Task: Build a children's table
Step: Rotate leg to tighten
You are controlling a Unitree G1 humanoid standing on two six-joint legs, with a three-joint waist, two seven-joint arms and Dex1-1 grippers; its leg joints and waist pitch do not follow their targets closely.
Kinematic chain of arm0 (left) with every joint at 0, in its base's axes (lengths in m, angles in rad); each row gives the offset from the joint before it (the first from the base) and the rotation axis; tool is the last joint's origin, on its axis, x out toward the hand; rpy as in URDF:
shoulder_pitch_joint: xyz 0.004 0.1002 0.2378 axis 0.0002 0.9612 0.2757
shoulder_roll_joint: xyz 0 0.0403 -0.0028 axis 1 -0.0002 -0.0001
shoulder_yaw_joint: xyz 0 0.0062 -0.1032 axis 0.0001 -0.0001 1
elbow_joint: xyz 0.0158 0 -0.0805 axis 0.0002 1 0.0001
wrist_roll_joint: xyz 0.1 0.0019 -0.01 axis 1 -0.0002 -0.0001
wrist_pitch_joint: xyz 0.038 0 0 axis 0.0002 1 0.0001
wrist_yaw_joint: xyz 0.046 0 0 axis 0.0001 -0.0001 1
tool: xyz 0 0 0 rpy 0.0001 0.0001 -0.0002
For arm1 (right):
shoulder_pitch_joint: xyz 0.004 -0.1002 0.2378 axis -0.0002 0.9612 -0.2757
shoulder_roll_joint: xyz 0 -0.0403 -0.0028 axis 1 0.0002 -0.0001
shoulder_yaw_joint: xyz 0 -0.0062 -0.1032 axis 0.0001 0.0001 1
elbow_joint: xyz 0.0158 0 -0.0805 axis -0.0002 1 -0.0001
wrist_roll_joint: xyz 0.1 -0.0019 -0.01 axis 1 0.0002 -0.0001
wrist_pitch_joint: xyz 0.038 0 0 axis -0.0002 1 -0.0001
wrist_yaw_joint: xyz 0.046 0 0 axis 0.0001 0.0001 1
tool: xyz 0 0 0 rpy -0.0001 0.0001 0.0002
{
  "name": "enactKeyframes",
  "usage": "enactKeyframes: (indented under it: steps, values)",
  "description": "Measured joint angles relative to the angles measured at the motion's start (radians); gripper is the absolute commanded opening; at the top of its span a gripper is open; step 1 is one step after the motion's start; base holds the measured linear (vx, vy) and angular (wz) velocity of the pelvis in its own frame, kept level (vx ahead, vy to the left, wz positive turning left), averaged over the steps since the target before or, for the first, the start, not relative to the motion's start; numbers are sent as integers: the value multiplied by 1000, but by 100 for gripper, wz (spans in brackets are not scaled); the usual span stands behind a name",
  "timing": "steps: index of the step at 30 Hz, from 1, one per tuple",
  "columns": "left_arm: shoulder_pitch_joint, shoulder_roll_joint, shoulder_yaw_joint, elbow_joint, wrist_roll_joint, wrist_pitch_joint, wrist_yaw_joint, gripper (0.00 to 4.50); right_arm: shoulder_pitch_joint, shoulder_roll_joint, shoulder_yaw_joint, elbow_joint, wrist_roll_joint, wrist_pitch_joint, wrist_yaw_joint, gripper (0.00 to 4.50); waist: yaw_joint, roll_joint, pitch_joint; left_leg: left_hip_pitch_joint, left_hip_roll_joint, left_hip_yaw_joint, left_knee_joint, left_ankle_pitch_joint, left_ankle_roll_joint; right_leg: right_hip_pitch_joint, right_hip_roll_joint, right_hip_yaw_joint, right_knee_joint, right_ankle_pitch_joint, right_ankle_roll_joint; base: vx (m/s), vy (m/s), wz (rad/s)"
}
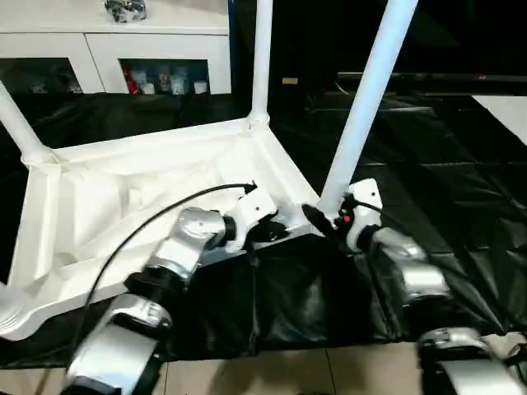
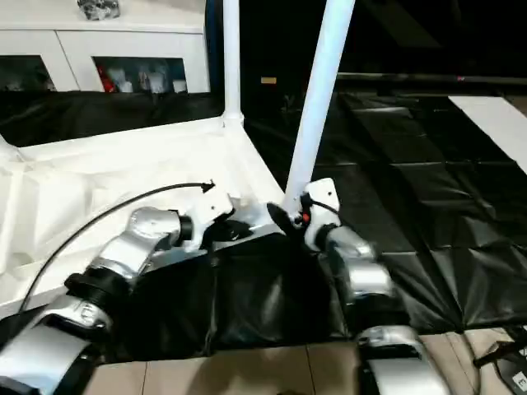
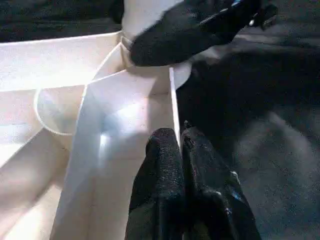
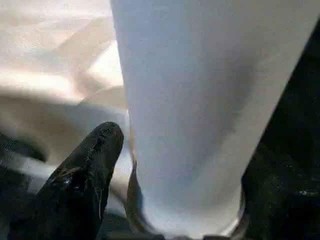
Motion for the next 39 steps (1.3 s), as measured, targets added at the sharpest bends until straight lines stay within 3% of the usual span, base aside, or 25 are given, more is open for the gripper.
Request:
enactKeyframes:
  steps: [5,10,23,28,33,39]
  values:
    - [4,65,-1,-1,-40,-21,-187,0,39,-90,61,-88,29,41,287,364,11,1,1,-3,5,0,0,3,5,-3,2,-3,1,-2,-1,0,0,0]
    - [4,97,-20,4,-40,-53,-292,0,41,-122,109,-104,55,68,464,364,29,2,1,3,6,3,3,0,0,-2,2,-2,2,0,-3,0,0,0]
    - [0,115,-30,21,-55,-67,-379,0,26,-140,141,-106,54,122,581,281,36,4,1,5,6,3,3,0,0,1,1,-1,3,0,-3,0,0,0]
    - [0,119,-27,27,-56,-72,-390,0,28,-139,149,-118,55,130,582,270,35,4,1,5,6,3,3,0,0,2,1,-1,4,0,-3,0,0,0]
    - [0,116,-11,36,-55,-68,-339,0,70,-93,103,-151,52,105,456,267,34,5,2,5,7,4,4,0,0,2,2,-1,6,0,-3,0,0,0]
    - [-4,40,12,40,-14,-30,-96,0,63,22,-35,-74,54,60,103,254,23,5,2,6,6,3,5,1,-1,2,1,0,7,-2,0,0,0,0]
